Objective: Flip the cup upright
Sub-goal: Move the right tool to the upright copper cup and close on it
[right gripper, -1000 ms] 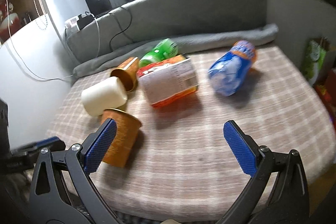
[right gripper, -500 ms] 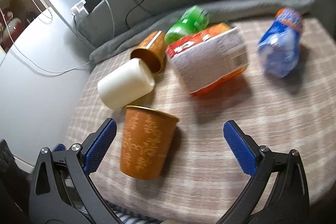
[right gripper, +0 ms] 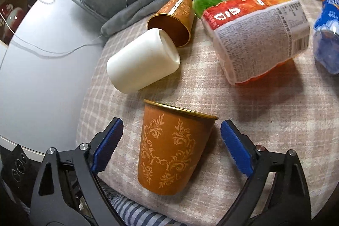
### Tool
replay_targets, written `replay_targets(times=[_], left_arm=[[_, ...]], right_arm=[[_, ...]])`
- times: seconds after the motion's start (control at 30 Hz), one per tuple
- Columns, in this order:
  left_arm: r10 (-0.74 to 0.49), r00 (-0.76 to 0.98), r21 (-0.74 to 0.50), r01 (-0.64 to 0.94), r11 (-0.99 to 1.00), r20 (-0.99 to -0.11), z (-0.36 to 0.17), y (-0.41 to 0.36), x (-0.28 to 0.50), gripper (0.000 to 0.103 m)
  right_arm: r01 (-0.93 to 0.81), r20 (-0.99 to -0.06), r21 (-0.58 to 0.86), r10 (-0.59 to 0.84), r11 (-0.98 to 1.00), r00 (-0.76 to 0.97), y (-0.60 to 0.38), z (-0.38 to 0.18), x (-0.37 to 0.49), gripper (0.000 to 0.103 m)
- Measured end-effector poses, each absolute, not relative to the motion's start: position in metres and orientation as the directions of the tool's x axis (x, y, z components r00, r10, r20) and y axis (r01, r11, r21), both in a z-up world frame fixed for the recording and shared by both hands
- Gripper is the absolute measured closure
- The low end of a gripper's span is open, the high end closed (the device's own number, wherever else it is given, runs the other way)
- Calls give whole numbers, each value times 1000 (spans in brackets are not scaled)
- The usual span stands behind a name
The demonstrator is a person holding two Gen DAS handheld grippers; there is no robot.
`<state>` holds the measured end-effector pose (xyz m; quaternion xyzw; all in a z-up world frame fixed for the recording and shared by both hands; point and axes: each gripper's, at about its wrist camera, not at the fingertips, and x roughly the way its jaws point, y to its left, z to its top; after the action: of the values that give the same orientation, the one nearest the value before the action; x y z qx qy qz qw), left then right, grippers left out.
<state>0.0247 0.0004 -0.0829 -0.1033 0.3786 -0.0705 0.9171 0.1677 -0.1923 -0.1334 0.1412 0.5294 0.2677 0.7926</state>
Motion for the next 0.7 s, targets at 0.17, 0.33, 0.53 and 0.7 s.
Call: replay_targets(times=[0.17, 0.33, 0.53, 0.7], left_arm=[[-212, 704, -249, 52, 967, -678, -83, 0, 25, 33], [-208, 704, -241, 54, 969, -679, -82, -2, 25, 33], [-209, 704, -235, 60, 970, -679, -80, -5, 26, 33], [-214, 702, -235, 68, 970, -680, -79, -6, 28, 33]], right_arm=[[-256, -777, 503, 561, 826, 284, -191, -138, 174, 24], [-252, -773, 510, 567, 822, 284, -196, -139, 177, 26], [-265, -764, 493, 558, 829, 325, -204, -129, 170, 27], [-296, -748, 448, 535, 844, 392, -208, -117, 162, 27]])
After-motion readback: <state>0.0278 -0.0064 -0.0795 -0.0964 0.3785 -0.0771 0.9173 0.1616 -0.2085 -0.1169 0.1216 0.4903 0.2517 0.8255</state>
